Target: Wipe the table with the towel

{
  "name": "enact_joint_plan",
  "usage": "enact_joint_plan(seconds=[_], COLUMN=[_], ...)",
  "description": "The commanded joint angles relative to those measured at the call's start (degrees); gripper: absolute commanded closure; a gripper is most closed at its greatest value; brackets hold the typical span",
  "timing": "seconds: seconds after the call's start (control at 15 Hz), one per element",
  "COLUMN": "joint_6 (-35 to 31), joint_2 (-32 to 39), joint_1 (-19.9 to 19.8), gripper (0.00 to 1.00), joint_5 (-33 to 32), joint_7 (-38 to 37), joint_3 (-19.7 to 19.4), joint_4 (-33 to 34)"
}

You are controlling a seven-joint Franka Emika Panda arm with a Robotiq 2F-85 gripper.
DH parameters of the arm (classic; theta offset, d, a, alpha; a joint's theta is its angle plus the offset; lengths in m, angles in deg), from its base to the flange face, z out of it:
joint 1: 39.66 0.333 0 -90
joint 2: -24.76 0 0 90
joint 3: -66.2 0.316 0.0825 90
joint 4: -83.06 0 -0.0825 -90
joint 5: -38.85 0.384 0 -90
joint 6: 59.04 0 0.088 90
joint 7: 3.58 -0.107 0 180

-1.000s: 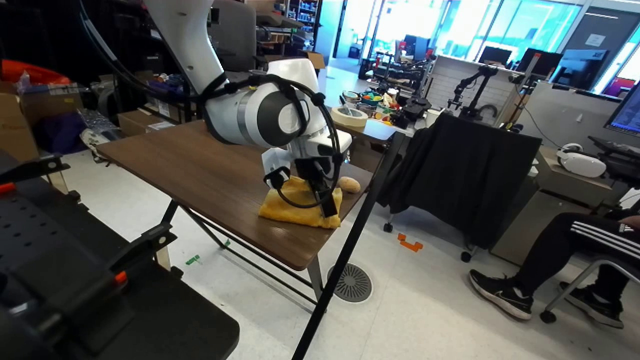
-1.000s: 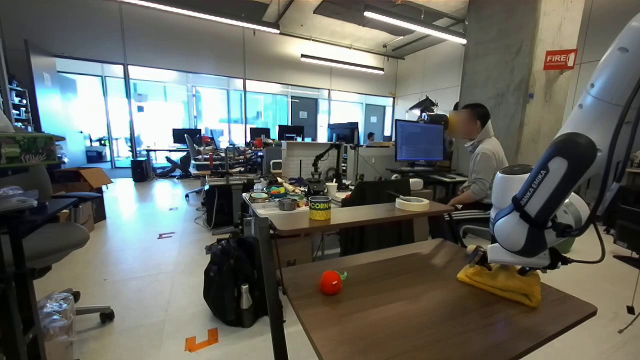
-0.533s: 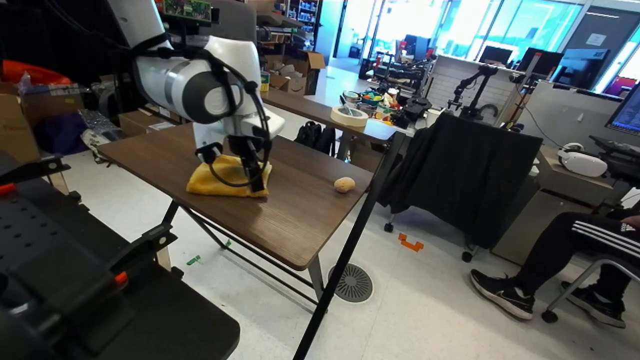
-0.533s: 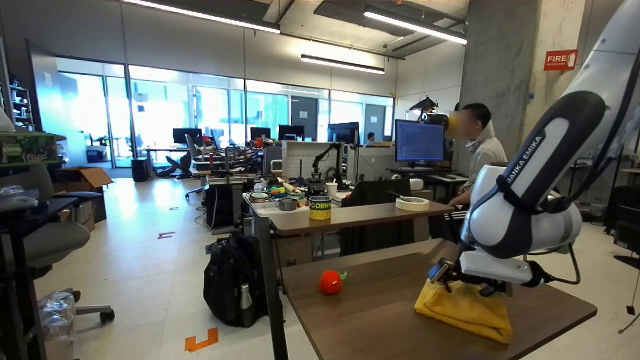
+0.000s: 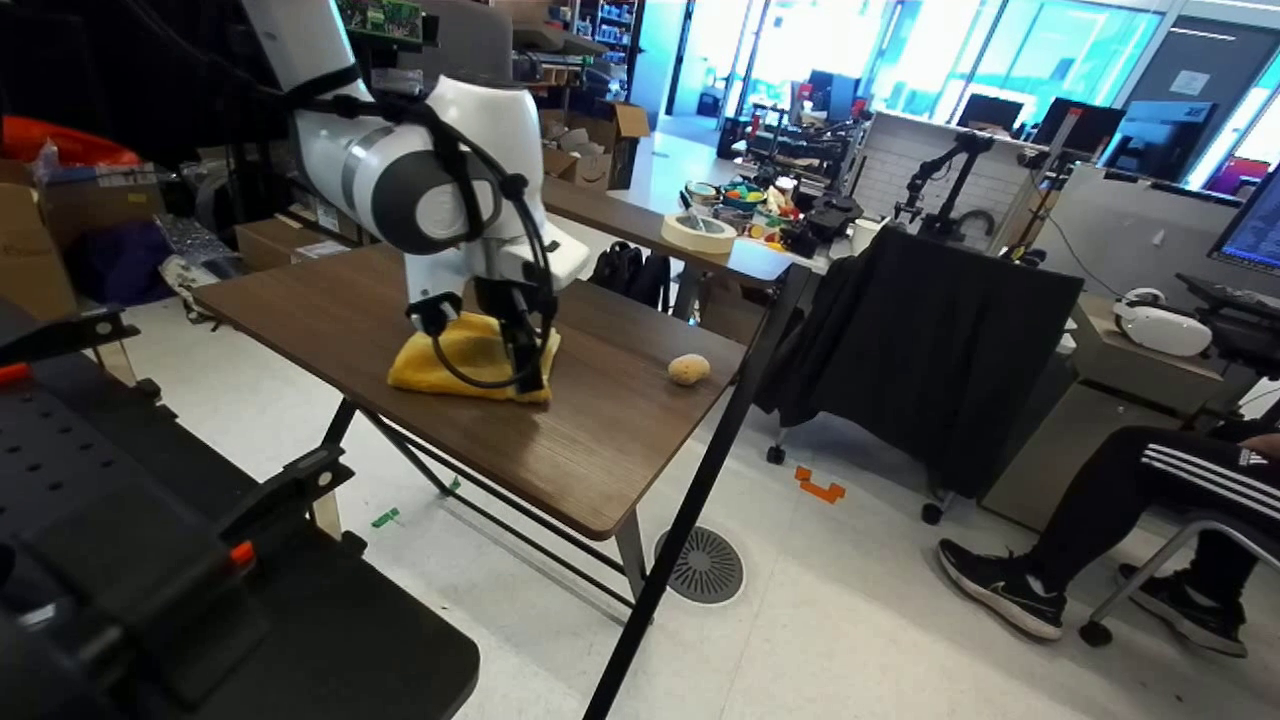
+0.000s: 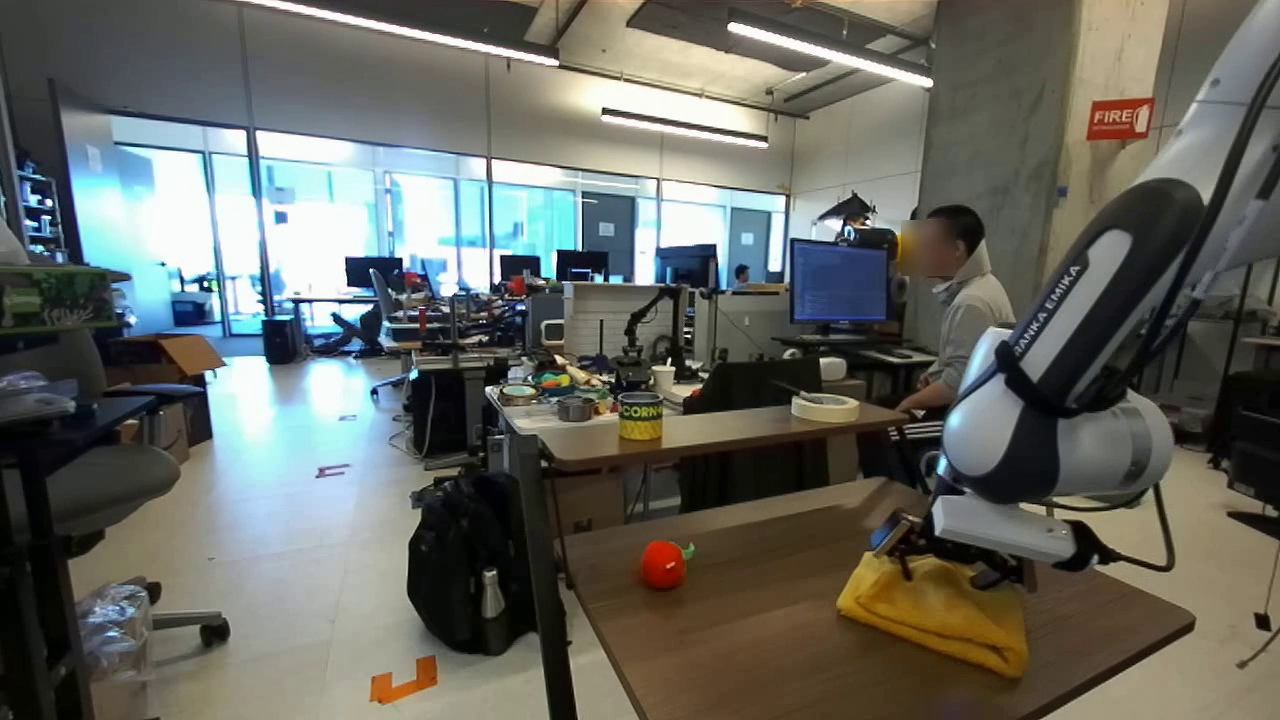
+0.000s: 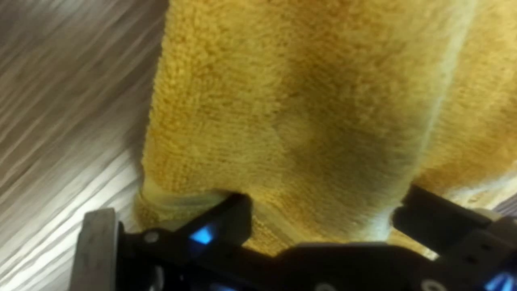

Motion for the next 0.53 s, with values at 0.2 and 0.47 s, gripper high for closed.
enact_joint_plan(seconds=[0.2,0.47], joint_6=[2.4,4.6], joint_2=[8.0,6.0], joint_1=[-5.0,-8.4], gripper=[0.00,0.00], joint_5=[0.6,0.7], joint_7=[1.0,5.2], joint_3=[-8.5,-2.9], joint_4=[10.0,10.5])
